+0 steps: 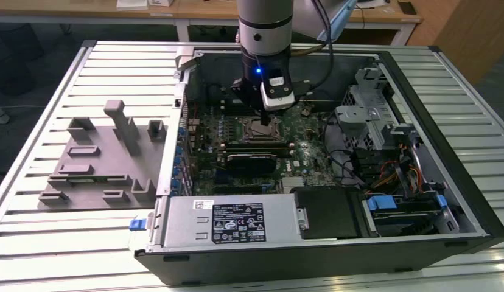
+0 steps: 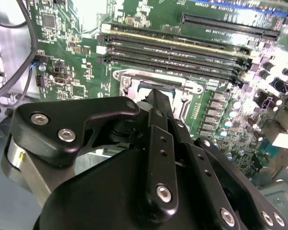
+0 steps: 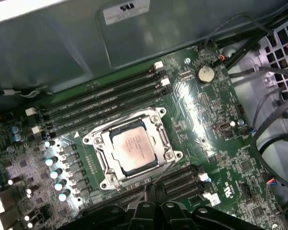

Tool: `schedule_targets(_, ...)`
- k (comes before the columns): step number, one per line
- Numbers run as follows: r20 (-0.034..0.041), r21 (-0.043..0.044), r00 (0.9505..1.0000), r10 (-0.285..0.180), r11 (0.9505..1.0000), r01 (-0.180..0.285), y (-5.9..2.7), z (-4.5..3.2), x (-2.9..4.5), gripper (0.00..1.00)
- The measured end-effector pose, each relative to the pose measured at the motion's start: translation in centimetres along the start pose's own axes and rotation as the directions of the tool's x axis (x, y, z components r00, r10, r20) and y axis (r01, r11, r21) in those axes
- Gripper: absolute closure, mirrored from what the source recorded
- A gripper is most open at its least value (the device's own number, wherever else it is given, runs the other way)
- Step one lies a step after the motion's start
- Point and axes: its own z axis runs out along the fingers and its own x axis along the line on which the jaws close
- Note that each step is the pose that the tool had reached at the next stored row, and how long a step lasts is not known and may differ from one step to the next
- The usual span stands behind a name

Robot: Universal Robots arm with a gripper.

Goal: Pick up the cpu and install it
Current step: 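Install the second cpu locking lever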

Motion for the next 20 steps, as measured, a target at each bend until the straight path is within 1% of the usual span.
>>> schedule_targets(4,-0.0006,-0.0011,0.9999,-0.011,0.9999,0.011,-0.22,0.12,-0.13,0.89)
schedule_targets(9,-0.0033,-0.0028,0.9988,-0.050,0.9988,0.050,-0.29,0.32,-0.13,0.89)
schedule_targets(15,-0.0067,-0.0052,0.9955,-0.094,0.9955,0.094,-0.47,0.70,-0.17,0.89)
schedule_targets(20,-0.0084,-0.0075,0.9926,-0.121,0.9926,0.121,-0.84,1.00,-0.29,0.89)
